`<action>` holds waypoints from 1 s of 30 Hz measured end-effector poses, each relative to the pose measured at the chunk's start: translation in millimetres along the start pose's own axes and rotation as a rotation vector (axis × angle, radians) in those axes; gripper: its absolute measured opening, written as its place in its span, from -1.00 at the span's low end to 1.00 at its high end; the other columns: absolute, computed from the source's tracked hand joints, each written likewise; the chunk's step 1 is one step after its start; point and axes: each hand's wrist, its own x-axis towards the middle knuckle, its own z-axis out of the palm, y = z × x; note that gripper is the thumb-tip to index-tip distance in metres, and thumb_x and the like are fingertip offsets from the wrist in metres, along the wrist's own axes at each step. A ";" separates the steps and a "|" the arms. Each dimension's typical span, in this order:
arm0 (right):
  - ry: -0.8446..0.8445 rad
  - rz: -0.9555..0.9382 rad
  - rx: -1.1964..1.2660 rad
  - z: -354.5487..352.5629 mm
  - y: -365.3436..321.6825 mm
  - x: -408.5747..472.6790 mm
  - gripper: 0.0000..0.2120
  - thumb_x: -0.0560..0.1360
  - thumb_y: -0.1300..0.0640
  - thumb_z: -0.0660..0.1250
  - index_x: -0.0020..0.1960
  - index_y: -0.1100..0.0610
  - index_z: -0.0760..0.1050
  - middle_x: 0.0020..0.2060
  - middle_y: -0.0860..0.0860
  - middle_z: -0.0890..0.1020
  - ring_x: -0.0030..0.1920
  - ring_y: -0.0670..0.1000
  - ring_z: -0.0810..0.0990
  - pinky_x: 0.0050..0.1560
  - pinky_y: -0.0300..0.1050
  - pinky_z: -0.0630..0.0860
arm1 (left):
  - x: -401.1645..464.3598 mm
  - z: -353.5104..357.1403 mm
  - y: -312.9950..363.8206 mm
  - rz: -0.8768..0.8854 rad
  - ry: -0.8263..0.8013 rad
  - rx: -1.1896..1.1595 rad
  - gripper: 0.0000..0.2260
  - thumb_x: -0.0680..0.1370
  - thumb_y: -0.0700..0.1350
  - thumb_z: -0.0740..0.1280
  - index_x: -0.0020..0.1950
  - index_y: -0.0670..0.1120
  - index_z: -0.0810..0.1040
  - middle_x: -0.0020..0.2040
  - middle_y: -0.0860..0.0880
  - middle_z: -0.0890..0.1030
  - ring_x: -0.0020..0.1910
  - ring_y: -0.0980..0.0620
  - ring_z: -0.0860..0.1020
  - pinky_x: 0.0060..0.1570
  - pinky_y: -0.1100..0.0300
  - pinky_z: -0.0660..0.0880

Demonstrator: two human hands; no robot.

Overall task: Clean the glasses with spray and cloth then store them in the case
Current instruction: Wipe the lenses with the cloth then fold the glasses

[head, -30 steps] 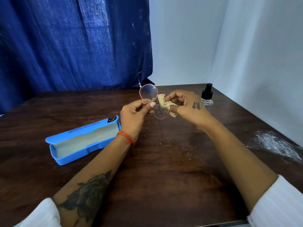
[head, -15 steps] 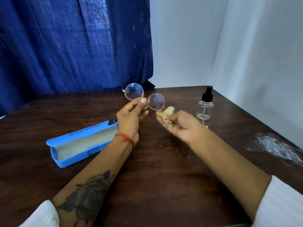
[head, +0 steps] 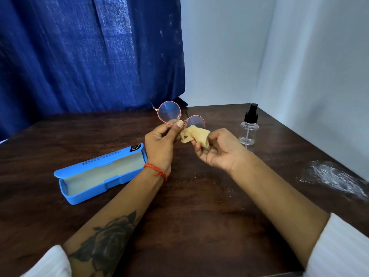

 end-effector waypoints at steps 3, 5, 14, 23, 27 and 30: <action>0.122 -0.069 -0.142 -1.6 -5.6 0.9 -0.82 0.47 0.34 0.06 -0.10 0.33 0.44 -0.35 0.22 0.57 -0.61 0.02 0.54 -0.58 -0.31 0.47 | 2.0 -1.2 0.5 0.006 0.016 0.015 -0.90 0.47 -0.24 0.36 -0.04 -0.16 0.61 -0.16 -0.01 0.63 -0.21 0.18 0.55 -0.25 0.40 0.50; 0.198 -0.170 -0.366 -1.8 -7.4 0.4 -0.84 0.48 0.29 0.13 -0.15 0.30 0.47 -0.53 0.15 0.57 -0.64 -0.02 0.49 -0.60 -0.31 0.43 | 2.0 -1.3 0.7 0.014 0.023 0.022 -0.93 0.47 -0.24 0.36 -0.08 -0.13 0.62 -0.17 -0.01 0.63 -0.21 0.18 0.56 -0.26 0.40 0.50; 0.389 -1.469 -1.231 -0.8 -8.2 -5.9 -0.82 0.44 0.23 0.24 -0.02 0.20 0.56 -0.20 0.10 0.64 -0.18 0.08 0.58 -0.18 -0.14 0.44 | 0.6 -2.8 -0.4 0.174 -0.059 0.254 -0.94 0.46 -0.21 0.38 -0.15 -0.08 0.63 -0.23 0.08 0.63 -0.28 0.19 0.59 -0.23 0.34 0.56; -0.026 -1.768 -1.681 8.8 14.4 1.8 -0.70 0.49 0.31 0.18 0.18 0.29 0.52 -0.01 0.25 0.53 -0.04 0.16 0.50 -0.05 -0.06 0.51 | -7.6 0.0 1.0 0.447 -0.103 0.715 -0.89 0.43 -0.40 0.27 -0.25 -0.30 0.57 -0.39 -0.01 0.48 -0.47 0.20 0.39 -0.40 0.51 0.31; -0.069 -1.691 -1.663 5.4 14.3 -0.2 -0.70 0.46 0.30 0.18 0.14 0.27 0.56 -0.02 0.20 0.52 0.00 0.11 0.51 0.04 -0.17 0.47 | -5.3 -1.5 -2.2 0.420 -0.107 0.683 -0.89 0.44 -0.39 0.27 -0.23 -0.29 0.58 -0.38 -0.03 0.52 -0.42 0.19 0.42 -0.38 0.46 0.34; -0.109 -1.627 -1.482 1.6 11.7 2.0 -0.71 0.41 0.35 0.23 0.08 0.23 0.60 -0.05 0.16 0.54 0.02 0.03 0.52 0.08 -0.29 0.43 | -5.4 -1.2 -3.8 0.411 -0.120 0.646 -0.88 0.43 -0.39 0.29 -0.23 -0.27 0.60 -0.42 0.13 0.46 -0.42 0.32 0.45 -0.38 0.51 0.31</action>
